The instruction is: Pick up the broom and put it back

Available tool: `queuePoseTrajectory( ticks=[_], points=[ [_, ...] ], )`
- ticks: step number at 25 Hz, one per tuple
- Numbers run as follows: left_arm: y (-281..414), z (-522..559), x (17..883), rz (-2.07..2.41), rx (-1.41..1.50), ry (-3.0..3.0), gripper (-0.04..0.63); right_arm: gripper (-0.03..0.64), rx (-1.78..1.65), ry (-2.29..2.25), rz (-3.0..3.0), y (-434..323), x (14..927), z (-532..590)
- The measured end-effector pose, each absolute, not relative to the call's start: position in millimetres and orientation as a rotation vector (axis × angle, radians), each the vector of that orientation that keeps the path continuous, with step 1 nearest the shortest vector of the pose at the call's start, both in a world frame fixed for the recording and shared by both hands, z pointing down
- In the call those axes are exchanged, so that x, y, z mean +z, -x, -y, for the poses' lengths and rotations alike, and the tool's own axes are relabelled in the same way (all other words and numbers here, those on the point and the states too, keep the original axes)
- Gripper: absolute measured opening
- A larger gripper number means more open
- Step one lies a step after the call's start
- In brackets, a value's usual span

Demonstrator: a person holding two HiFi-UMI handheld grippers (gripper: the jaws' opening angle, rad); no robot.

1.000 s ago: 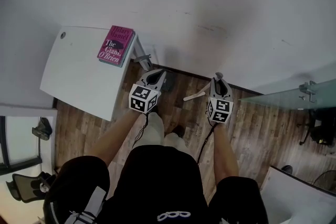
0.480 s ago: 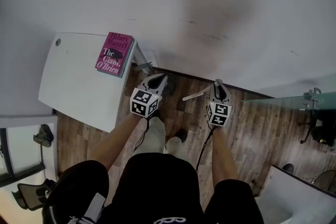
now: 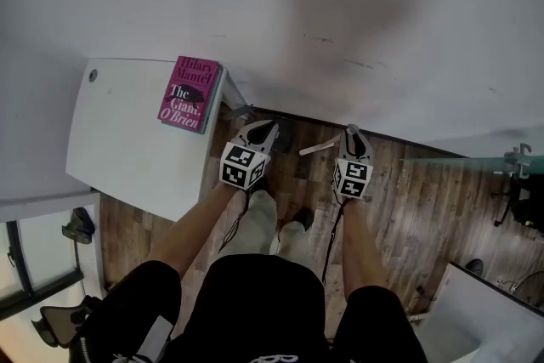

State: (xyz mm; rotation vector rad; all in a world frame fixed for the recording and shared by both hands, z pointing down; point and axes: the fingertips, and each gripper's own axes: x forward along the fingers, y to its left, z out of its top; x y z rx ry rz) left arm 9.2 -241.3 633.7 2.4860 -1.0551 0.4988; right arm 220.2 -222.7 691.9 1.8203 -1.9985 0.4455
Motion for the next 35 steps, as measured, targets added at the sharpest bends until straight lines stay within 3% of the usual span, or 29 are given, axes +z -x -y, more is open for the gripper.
queuePoseTrajectory(
  ticks=[35],
  points=[
    [49.7, 327.5, 665.2, 0.977, 0.488, -2.485, 0.019, 0.101, 0.481, -1.839, 1.959, -110.9, 728.9, 344.9]
  ],
)
